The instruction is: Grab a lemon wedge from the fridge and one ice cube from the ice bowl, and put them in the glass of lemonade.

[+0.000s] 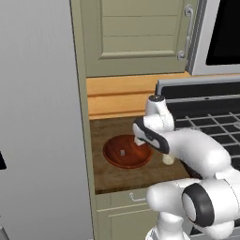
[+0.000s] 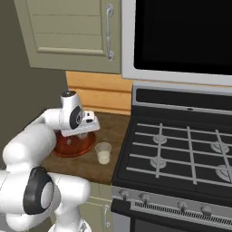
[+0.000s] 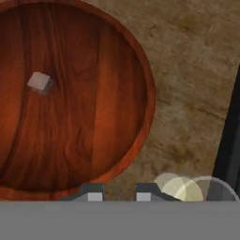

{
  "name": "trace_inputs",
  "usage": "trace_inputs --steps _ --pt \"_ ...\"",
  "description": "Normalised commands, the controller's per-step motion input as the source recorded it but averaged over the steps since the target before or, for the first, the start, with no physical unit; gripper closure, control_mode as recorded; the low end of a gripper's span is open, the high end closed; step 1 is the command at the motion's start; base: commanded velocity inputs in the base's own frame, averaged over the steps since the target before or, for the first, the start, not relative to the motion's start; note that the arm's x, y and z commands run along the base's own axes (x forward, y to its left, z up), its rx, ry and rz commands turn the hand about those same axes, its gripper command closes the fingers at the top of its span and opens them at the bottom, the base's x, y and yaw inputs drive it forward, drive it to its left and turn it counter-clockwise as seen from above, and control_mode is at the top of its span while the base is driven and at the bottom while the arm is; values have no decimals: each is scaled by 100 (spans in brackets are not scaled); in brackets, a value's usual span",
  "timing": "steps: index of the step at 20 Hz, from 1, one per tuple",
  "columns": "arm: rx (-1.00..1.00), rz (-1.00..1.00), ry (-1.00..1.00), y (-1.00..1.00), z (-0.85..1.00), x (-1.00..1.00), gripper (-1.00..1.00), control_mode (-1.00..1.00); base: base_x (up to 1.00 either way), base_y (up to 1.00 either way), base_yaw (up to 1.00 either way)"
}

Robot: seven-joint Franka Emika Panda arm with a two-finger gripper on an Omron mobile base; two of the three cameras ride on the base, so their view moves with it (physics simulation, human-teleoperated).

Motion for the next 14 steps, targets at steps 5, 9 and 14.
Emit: trace_inputs --steps 5,9,14 --pt "11 -37 -1 -100 20 -48 100 -100 0 0 0" --pt "5 -30 2 -81 0 -5 100 -100 0 0 0" --pt "0 -2 0 -3 0 21 100 -100 0 0 0"
